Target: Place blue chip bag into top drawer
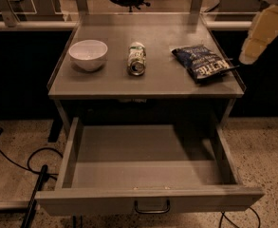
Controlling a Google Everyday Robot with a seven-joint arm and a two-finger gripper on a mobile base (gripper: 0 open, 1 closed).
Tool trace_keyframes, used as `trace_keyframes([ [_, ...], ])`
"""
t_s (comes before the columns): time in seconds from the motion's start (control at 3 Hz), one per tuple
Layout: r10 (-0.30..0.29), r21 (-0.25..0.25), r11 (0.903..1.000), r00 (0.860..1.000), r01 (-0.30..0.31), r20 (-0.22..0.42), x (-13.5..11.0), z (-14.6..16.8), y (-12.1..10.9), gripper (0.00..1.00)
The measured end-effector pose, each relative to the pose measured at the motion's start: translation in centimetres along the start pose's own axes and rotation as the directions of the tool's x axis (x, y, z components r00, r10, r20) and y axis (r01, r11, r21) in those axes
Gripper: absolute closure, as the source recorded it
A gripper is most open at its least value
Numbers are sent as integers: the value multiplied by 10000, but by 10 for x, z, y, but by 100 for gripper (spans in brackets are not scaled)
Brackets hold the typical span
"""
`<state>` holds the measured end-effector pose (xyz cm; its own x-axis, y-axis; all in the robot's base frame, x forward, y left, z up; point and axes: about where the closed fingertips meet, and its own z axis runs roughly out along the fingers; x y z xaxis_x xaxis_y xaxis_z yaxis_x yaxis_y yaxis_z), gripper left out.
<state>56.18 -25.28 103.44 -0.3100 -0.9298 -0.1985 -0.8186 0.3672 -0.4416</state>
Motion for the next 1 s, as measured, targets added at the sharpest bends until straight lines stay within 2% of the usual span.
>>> trace_keyframes([
  [0.33,-586,105,9982,9981,585,163,-23,45,-23,0],
  [1.0,-754,14,9972,9966,754,344,-25,49,-22,0],
])
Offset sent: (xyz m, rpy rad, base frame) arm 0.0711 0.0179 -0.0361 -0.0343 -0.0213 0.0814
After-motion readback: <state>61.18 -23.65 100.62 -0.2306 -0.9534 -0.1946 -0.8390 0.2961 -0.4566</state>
